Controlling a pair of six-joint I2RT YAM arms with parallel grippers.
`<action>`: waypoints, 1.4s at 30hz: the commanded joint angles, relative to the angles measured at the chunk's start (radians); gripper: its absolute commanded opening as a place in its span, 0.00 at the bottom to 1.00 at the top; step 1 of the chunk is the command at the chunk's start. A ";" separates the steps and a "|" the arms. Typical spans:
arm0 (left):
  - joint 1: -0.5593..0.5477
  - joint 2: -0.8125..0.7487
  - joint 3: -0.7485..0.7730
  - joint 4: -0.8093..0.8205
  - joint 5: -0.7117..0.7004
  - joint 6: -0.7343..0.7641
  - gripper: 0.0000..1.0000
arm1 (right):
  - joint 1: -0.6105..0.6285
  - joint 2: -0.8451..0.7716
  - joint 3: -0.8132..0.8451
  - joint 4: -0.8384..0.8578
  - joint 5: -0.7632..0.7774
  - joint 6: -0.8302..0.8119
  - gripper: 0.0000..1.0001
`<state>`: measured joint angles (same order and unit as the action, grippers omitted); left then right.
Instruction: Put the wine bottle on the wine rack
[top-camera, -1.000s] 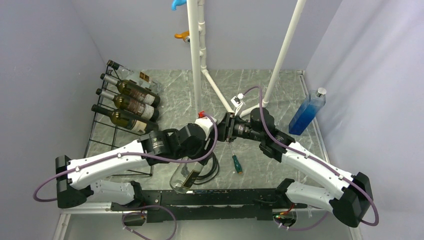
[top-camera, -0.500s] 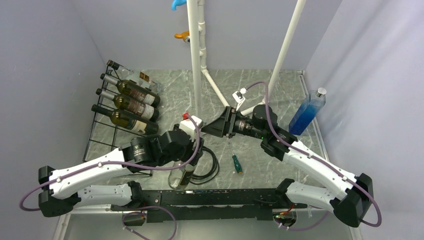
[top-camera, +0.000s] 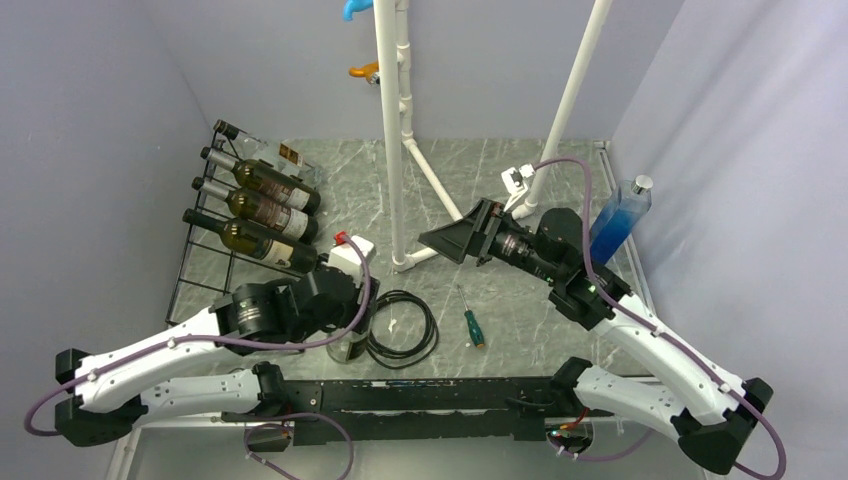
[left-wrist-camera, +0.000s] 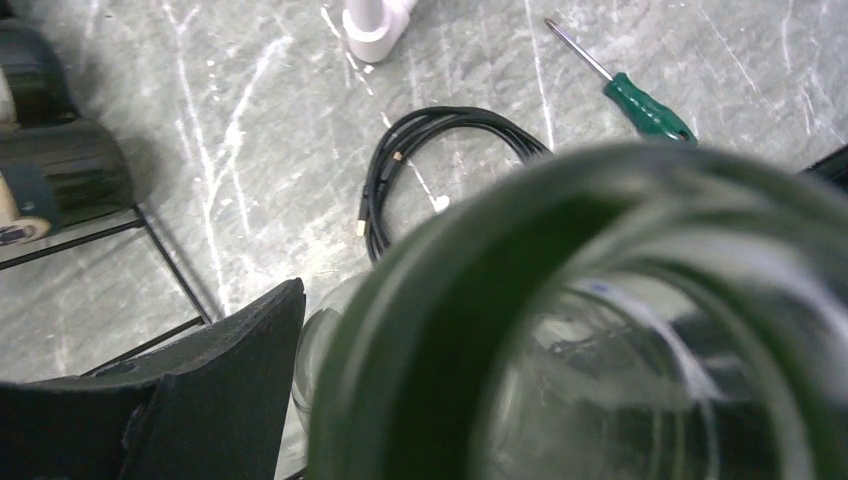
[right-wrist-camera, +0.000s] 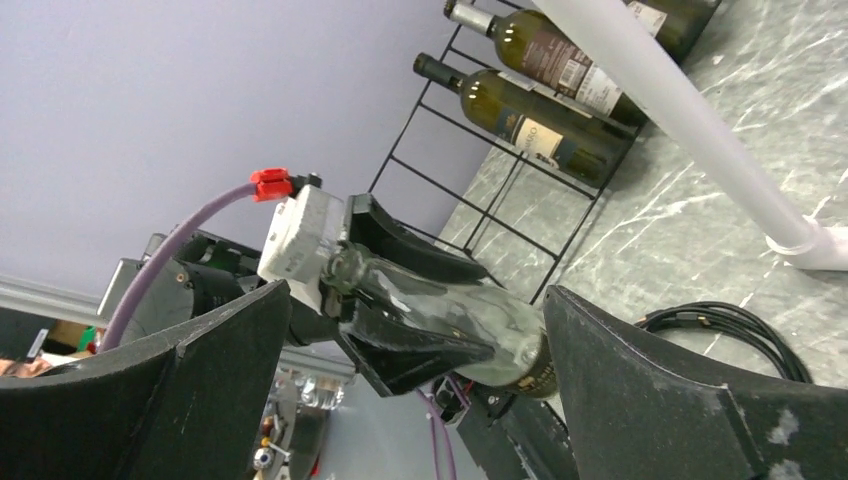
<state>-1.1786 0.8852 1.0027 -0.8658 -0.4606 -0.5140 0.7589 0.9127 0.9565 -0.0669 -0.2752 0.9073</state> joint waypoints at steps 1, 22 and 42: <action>0.014 -0.075 0.087 0.011 -0.147 -0.017 0.00 | -0.003 -0.045 0.034 -0.056 0.085 -0.034 1.00; 0.704 -0.179 0.117 0.198 -0.051 0.176 0.00 | -0.003 -0.062 0.016 -0.095 0.102 -0.022 1.00; 1.120 -0.082 -0.046 0.345 0.175 0.010 0.00 | -0.003 -0.088 0.037 -0.174 0.155 -0.065 1.00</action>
<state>-0.0853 0.8127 0.9520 -0.6830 -0.2920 -0.4492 0.7578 0.8356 0.9543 -0.2462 -0.1467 0.8665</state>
